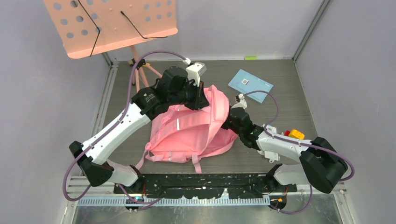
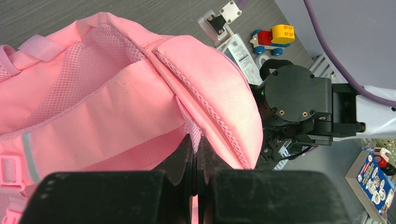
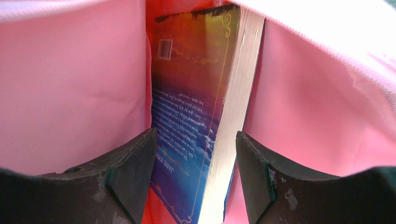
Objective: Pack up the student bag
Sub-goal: Place the book in the student bag, then adjust the student bag at the center of the board.
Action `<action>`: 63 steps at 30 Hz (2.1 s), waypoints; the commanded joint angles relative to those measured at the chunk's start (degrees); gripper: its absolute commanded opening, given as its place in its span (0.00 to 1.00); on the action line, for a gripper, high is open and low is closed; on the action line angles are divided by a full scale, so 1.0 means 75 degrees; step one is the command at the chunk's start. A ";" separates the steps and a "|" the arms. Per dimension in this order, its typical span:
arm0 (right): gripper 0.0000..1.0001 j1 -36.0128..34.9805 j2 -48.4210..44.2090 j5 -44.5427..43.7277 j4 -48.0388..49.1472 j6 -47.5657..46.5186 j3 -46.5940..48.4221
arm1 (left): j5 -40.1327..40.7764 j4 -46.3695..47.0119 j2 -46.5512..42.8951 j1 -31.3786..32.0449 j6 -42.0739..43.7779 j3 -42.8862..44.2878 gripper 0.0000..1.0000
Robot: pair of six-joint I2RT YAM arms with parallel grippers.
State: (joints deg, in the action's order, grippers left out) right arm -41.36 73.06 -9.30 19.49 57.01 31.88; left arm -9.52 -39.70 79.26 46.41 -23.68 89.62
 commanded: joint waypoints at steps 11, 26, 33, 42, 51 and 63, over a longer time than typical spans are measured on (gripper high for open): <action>0.54 -0.0593 0.1934 0.1094 0.1507 0.0116 0.0785 | -0.0155 0.0454 -0.0509 -0.0071 0.0008 -0.0046 0.00; 0.47 -0.0665 0.2489 0.1362 0.2088 -0.0179 0.1188 | 0.0016 0.0570 -0.0598 -0.0143 -0.0232 -0.0537 0.00; 0.63 -0.0091 0.0476 0.0370 -0.0104 -0.0739 0.0417 | 0.0422 0.0103 -0.1042 -0.0332 0.0052 -0.0789 0.00; 0.79 0.1055 -0.2251 -0.0288 -0.3636 -0.1527 0.0245 | 0.0606 -0.0118 -0.1227 -0.0563 0.0153 -0.0975 0.00; 0.88 0.3341 -0.2287 0.1049 -0.4414 -0.2132 0.0941 | -0.0353 -0.0486 -0.0729 -0.0335 0.0958 -0.1572 0.00; 0.89 0.3476 -0.0152 0.3491 -0.3241 -0.2862 0.2490 | -0.0244 -0.0766 0.0323 0.1326 0.1048 -0.2780 0.05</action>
State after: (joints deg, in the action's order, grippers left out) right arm -15.51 67.83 7.44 -9.76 38.94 46.52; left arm -11.53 -38.30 80.62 53.82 -17.30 71.35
